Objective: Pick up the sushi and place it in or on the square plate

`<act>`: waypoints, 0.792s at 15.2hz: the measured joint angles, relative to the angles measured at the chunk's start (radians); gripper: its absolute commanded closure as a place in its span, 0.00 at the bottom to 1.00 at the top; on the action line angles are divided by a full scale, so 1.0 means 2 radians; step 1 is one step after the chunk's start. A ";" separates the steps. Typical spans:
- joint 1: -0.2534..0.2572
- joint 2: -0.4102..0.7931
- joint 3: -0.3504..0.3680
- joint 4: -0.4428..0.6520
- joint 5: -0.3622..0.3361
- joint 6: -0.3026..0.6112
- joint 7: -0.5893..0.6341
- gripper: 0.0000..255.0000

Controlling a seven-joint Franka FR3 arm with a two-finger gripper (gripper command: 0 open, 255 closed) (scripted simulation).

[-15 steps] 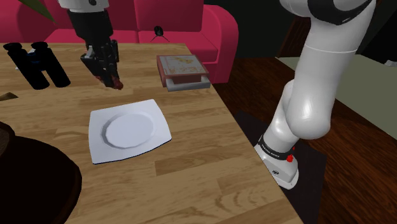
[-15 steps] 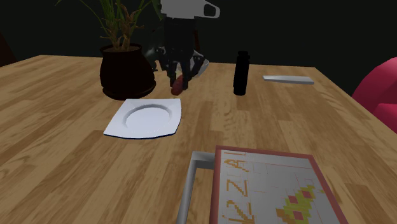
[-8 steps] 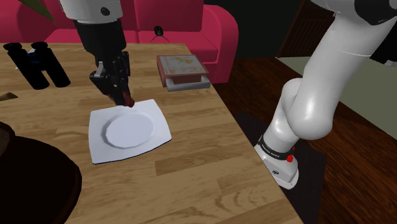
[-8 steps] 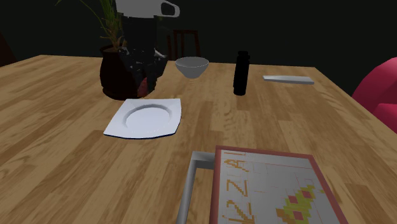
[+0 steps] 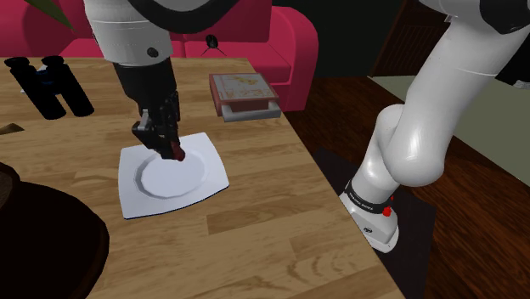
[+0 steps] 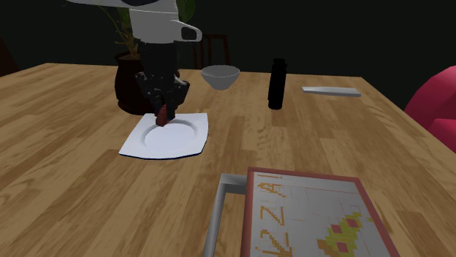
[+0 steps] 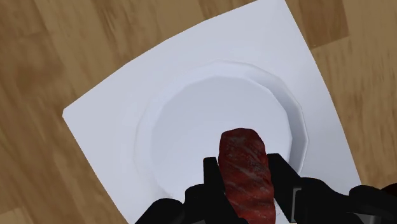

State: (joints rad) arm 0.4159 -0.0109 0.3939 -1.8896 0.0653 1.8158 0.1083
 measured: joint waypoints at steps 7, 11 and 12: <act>0.001 0.009 0.001 -0.038 -0.002 0.046 0.001 1.00; 0.002 0.010 0.002 -0.040 -0.003 0.050 0.001 1.00; 0.002 0.010 0.002 -0.040 -0.003 0.050 0.002 1.00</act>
State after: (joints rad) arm 0.4192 0.0101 0.3972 -1.9690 0.0592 1.9153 0.1113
